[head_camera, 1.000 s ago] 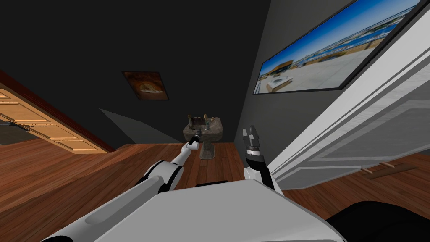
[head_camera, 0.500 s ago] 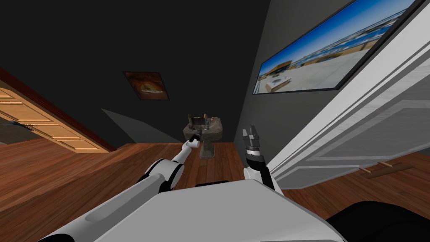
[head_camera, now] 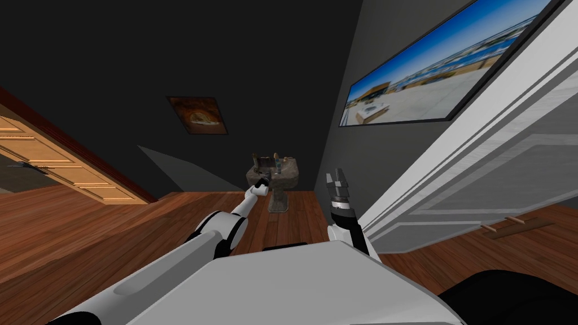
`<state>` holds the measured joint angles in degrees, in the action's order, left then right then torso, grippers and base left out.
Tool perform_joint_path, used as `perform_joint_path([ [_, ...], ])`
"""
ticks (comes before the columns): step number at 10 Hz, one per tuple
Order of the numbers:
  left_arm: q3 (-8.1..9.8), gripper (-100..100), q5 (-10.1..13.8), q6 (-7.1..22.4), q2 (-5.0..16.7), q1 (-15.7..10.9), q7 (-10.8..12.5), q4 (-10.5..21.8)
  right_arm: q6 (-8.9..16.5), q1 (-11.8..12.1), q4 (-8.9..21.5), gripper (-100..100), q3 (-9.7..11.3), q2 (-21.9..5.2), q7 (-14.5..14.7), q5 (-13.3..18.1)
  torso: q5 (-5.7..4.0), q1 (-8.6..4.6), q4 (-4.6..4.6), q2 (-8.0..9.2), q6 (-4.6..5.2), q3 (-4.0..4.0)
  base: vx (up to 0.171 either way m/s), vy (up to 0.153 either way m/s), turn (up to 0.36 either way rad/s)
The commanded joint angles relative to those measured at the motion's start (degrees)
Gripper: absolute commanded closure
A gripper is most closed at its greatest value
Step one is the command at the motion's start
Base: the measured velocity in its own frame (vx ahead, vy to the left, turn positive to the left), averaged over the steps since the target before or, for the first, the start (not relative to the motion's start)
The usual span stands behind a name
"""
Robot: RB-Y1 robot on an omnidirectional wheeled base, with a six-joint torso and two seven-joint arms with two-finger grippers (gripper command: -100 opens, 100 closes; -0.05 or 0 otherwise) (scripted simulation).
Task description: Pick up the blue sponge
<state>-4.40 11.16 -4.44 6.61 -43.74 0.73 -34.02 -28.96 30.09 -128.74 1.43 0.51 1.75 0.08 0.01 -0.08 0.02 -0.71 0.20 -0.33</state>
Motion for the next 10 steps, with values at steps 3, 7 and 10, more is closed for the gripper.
perform_joint_path([
  [3,1.13,-100,-1.8,4.6,0.2,-1.3,2.0,-0.6,0.0,0.0,0.0,0,0.0,0.0,0.0,0.0,0.0,0.0,0.0,0.0,0.0,0.0,-0.021,-0.016,0.007],
  [7,2.31,-100,-3.8,9.3,0.3,-2.5,4.1,-1.1,0.0,0.0,0.0,0,0.0,0.0,0.0,0.0,0.0,0.0,0.0,0.02,0.0,0.01,-0.023,-0.014,0.007],
  [10,3.13,-100,-5.2,12.5,0.4,-3.3,5.5,-1.4,0.0,0.0,0.0,0,0.0,0.0,0.0,0.0,0.0,0.02,-0.01,-0.02,0.0,-0.01,-0.016,-0.011,0.005],
])
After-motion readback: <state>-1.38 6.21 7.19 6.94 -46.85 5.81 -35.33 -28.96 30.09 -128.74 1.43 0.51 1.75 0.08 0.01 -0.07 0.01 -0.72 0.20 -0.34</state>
